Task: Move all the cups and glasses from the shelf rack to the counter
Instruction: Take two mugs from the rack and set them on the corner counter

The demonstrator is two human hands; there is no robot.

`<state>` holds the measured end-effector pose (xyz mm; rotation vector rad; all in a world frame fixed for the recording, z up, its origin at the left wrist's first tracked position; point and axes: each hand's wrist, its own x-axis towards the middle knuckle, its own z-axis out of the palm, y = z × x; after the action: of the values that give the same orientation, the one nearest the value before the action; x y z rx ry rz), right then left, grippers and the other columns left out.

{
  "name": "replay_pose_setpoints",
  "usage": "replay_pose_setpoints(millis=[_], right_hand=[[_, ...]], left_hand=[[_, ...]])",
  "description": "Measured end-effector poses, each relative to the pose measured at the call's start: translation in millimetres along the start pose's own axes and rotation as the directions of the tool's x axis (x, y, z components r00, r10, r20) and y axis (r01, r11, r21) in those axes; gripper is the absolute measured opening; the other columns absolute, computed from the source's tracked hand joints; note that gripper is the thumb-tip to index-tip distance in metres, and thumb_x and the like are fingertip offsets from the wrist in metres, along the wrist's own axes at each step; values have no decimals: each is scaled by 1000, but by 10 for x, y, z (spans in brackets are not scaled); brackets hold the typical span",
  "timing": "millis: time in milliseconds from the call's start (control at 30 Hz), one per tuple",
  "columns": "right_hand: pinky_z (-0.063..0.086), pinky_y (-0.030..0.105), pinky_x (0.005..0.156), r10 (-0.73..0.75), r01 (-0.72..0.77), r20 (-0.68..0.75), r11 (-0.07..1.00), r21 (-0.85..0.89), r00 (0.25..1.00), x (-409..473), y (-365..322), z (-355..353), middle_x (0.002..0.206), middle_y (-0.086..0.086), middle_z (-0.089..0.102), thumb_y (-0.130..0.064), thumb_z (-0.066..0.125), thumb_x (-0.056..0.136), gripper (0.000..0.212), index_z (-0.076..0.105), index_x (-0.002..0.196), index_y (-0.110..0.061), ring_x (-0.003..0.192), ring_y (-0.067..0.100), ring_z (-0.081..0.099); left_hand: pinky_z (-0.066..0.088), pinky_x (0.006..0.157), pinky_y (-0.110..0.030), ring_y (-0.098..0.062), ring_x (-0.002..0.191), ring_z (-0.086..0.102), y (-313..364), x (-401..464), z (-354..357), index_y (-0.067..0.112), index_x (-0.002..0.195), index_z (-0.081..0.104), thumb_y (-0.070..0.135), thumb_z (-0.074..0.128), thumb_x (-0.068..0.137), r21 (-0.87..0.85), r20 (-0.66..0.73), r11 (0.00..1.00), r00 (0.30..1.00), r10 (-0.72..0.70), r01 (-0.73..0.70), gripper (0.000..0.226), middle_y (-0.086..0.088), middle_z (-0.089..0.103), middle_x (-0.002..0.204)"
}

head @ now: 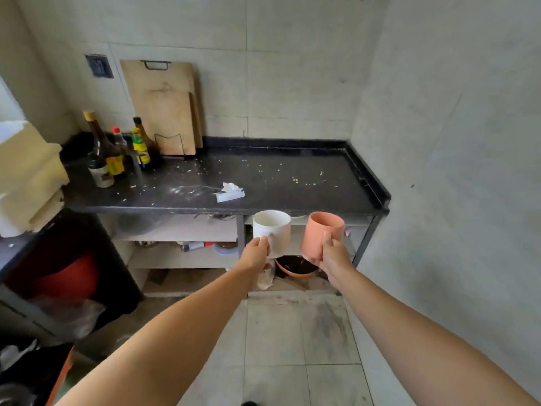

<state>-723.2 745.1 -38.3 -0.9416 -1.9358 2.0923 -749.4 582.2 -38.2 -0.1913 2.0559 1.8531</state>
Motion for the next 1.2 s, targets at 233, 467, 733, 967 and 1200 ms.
replay_pose_setpoints(millis=[233,467,733,967,1200], right_hand=[[54,45,89,25,-25,-147,1000,-2,989,1329,-531,-8,115,11,52,-45,29,101,52,41,137,-9,105,28,55],[53,29,60,98,-84,-178,993,85,979,2556,-861,-188,109,12,54,-40,33,101,48,36,141,-12,88,22,56],[56,41,85,113,-110,-101,993,36,988,4468,-1352,-320,134,12,46,-42,35,101,54,23,149,-21,115,30,51],[55,31,68,134,-136,-35,989,-53,990,5848,-1766,-363,133,12,47,-44,32,100,55,25,149,-19,114,29,53],[52,25,60,153,-157,-42,979,-131,987,6771,-1773,-185,119,13,52,-48,29,100,52,36,140,-17,98,24,59]], left_hand=[[38,58,-24,-14,65,34,726,1355,418,15,68,38,21,29,100,85,115,996,993,9,-19,33,-1,36,72],[39,57,-25,-16,59,35,1057,2547,1040,15,70,39,21,30,97,72,164,996,985,-55,43,30,-2,39,72],[43,60,-25,-15,64,36,1563,4119,1920,14,66,38,18,33,91,47,101,983,978,-183,179,26,-2,41,77],[54,73,-27,-12,62,40,1954,5177,2483,14,88,50,33,34,99,-48,82,969,968,-238,242,28,0,37,72],[56,78,-30,-11,70,46,1918,6108,2728,-3,123,52,32,35,101,-24,43,970,970,-241,242,45,0,39,74]])
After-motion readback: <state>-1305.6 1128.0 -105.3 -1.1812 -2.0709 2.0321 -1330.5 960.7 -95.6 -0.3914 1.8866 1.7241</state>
